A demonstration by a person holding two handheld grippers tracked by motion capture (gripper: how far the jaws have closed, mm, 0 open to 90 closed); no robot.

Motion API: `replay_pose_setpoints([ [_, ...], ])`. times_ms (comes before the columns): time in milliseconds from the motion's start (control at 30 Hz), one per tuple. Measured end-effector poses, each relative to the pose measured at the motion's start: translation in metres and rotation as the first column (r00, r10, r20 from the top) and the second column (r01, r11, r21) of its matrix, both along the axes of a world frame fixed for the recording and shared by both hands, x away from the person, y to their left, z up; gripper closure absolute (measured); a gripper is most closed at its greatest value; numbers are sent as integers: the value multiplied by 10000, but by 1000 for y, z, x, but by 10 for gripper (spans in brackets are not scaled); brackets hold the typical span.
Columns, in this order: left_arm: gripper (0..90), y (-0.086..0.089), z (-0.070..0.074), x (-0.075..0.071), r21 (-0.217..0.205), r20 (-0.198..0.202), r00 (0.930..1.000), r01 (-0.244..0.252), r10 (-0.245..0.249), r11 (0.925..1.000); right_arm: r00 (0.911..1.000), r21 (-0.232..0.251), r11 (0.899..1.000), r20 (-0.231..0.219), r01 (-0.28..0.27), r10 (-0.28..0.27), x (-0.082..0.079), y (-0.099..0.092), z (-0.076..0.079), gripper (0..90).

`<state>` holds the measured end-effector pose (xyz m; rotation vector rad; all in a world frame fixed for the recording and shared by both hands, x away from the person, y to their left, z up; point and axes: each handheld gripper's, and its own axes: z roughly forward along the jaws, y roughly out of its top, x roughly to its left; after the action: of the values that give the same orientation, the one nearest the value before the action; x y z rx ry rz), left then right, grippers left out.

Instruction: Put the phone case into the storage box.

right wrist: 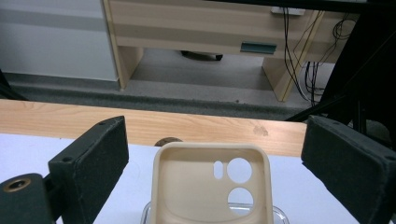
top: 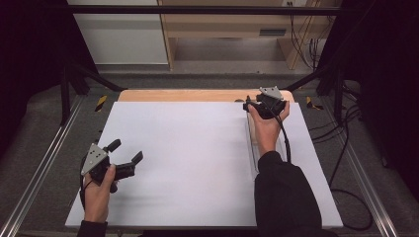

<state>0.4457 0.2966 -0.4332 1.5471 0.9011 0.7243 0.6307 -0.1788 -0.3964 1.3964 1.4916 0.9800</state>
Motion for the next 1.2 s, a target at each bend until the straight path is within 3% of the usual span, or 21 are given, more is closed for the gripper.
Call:
replay_pose_setpoints([
  [300,30,-10,-5,-5,245,-113,9999,13,-10,9997,9994,26,9994,45,-334,334,-6,-1,7,69],
  [467,30,-11,-14,-7,474,-14,10000,-25,26,9989,9982,77,9983,165,-586,585,-10,-1,12,56],
  [667,29,-9,-12,-8,384,242,9996,-117,108,9992,9972,181,9971,131,-734,732,-14,-3,16,45],
  [800,28,-8,-14,-10,312,195,9996,-225,219,9993,9949,338,9944,114,-1006,1003,-17,-1,19,49],
  [933,28,-6,-16,-15,285,155,9996,-247,243,9993,9902,175,9901,115,-1393,1391,-22,2,22,60],
  [1033,28,-6,-20,-18,203,108,9993,-368,366,9991,9844,641,9823,79,-1760,1759,-25,4,24,63],
  [1200,28,-8,-24,-21,371,-96,9992,-377,381,9986,9747,628,9727,52,-2235,2236,-30,11,25,66],
])
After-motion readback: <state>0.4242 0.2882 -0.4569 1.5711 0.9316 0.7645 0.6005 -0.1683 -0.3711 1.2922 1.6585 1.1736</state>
